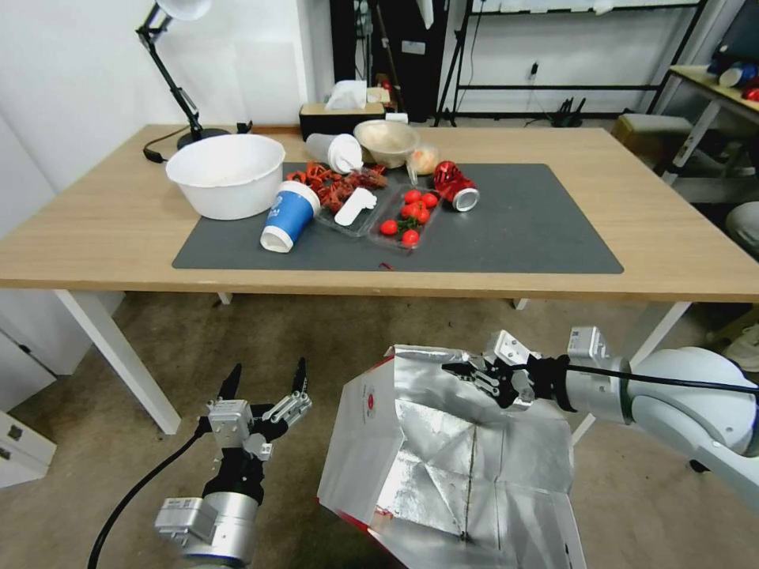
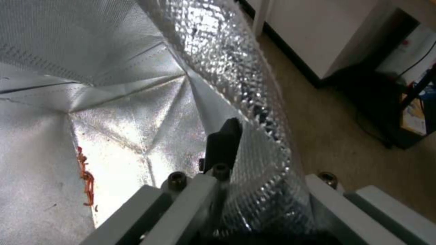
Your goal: Pick up the food delivery bag from the floor and place it on the table.
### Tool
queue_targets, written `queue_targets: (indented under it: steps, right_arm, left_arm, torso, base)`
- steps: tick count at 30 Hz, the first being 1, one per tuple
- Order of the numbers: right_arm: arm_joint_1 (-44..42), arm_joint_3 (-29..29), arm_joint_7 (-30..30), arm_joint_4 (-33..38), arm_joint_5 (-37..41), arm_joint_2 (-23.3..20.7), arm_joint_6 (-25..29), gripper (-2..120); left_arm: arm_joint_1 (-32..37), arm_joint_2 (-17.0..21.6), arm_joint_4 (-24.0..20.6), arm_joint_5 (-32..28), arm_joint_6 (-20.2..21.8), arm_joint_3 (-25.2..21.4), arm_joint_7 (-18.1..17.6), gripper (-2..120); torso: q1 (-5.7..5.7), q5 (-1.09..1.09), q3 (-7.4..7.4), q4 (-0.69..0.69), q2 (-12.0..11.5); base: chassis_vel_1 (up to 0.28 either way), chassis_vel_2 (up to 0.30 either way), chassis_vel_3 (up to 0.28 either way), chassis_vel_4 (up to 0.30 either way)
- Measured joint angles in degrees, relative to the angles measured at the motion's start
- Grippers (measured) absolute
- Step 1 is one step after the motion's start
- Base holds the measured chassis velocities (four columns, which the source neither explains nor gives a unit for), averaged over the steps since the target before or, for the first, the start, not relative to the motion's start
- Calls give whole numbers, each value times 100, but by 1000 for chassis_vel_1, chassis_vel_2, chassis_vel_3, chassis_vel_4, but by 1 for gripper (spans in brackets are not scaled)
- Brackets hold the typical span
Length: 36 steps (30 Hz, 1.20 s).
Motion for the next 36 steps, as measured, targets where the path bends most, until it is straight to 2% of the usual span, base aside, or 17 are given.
queue_targets:
  steps: [36]
  right_arm:
    - [-166,212,-10,51,22,-89,16,0]
  left_arm:
    - [-19,5,-4,26,41,12,51,100]
  torso:
    - [378,0,538,0,915]
  base:
    - [0,0,0,0]
